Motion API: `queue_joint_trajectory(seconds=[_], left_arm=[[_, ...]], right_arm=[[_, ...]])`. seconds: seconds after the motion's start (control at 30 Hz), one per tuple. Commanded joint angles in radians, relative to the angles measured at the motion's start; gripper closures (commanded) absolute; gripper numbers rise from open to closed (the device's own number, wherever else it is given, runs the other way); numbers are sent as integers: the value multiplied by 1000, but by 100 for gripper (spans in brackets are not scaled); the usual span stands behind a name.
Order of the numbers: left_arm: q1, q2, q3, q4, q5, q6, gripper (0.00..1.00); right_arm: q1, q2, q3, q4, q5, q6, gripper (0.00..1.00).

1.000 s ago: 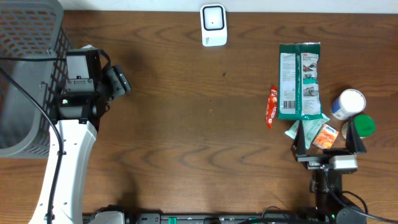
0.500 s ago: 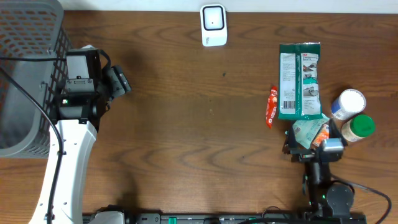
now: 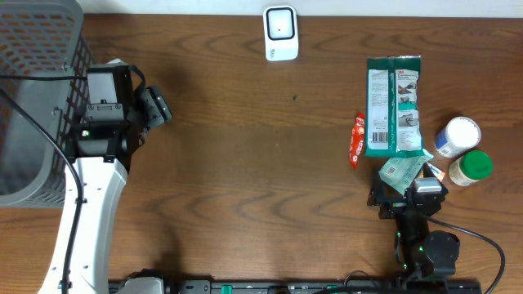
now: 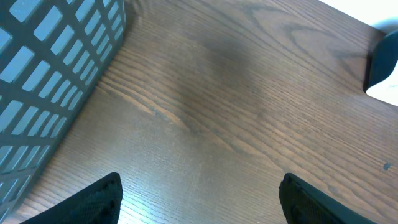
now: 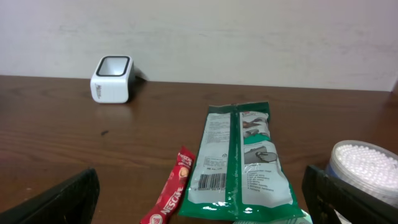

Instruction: Scan the item barcode

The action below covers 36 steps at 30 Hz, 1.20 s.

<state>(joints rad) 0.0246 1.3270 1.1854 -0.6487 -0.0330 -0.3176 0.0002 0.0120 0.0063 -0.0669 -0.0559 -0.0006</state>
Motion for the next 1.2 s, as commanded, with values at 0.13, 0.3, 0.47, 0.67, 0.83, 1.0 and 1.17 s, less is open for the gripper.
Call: queue_joint_trajectory(seconds=[0.13, 0.3, 0.47, 0.67, 0.83, 1.0, 1.17], left_arm=[[3, 7, 17, -2, -13, -2, 19], [3, 7, 17, -2, -13, -2, 19], [3, 7, 17, -2, -13, -2, 19], [3, 7, 17, -2, -13, -2, 19], [3, 7, 17, -2, -13, -2, 19], [3, 6, 16, -2, -13, -2, 19], [3, -39, 16, -2, -13, -2, 19]], right_arm=[[-6, -5, -1, -5, 6, -4, 1], [-6, -5, -1, -5, 6, -4, 1], [-6, -5, -1, -5, 6, -4, 1], [-6, -5, -1, -5, 6, -4, 1], [-6, -5, -1, -5, 6, -4, 1], [-6, -5, -1, -5, 6, -4, 1], [-6, -5, -1, -5, 6, -4, 1]])
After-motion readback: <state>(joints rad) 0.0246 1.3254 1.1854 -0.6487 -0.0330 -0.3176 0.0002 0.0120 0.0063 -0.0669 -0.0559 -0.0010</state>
